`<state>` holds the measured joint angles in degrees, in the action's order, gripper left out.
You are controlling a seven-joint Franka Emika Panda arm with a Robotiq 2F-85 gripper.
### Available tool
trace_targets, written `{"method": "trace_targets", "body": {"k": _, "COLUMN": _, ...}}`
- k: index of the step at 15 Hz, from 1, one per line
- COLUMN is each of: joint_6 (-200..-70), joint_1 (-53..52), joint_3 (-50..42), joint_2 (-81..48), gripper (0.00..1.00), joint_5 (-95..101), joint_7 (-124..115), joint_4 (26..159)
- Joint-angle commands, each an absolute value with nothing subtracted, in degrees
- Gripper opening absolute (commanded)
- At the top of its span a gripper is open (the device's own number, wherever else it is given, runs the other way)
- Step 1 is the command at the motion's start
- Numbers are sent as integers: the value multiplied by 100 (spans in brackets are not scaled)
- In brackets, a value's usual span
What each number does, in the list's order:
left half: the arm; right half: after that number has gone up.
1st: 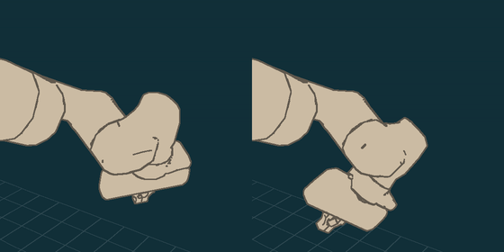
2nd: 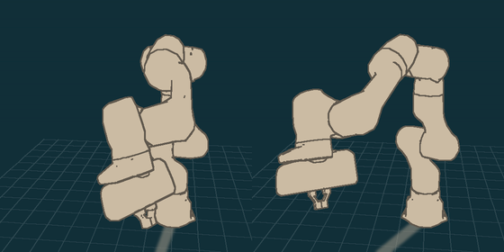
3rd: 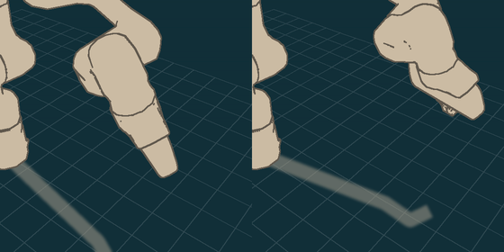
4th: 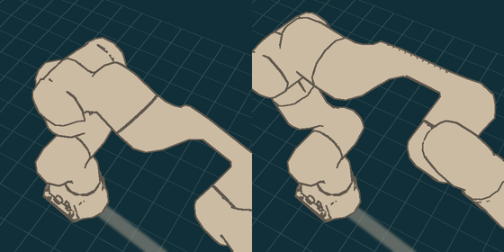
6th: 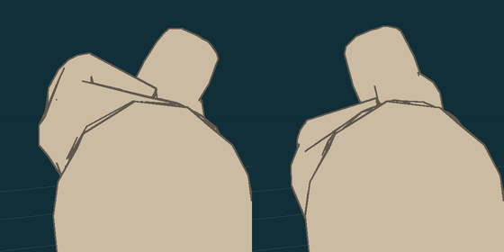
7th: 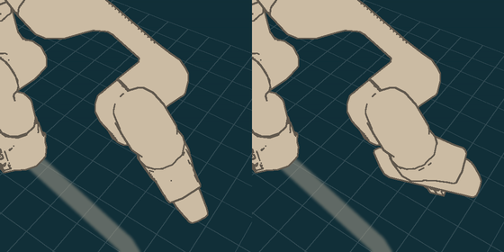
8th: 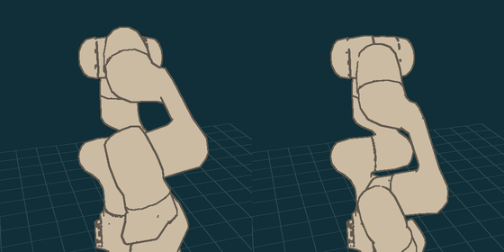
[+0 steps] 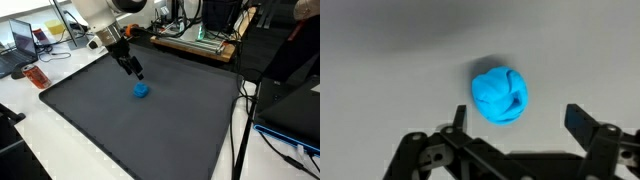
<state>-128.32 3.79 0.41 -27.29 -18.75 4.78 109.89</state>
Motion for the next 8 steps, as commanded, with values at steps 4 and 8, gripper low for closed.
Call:
{"method": "trace_targets", "body": {"k": 4, "joint_6": -12908, "joint_1": 418, "joint_3": 169, "joint_2": -2828, "gripper": 100, "joint_5": -1793, "joint_7": 617, "joint_4": 11002}}
{"method": "trace_targets", "body": {"k": 8, "joint_6": -12985, "joint_1": 466, "joint_3": 246, "joint_2": -2877, "gripper": 100, "joint_5": -1840, "joint_7": 864, "joint_4": 10979}}
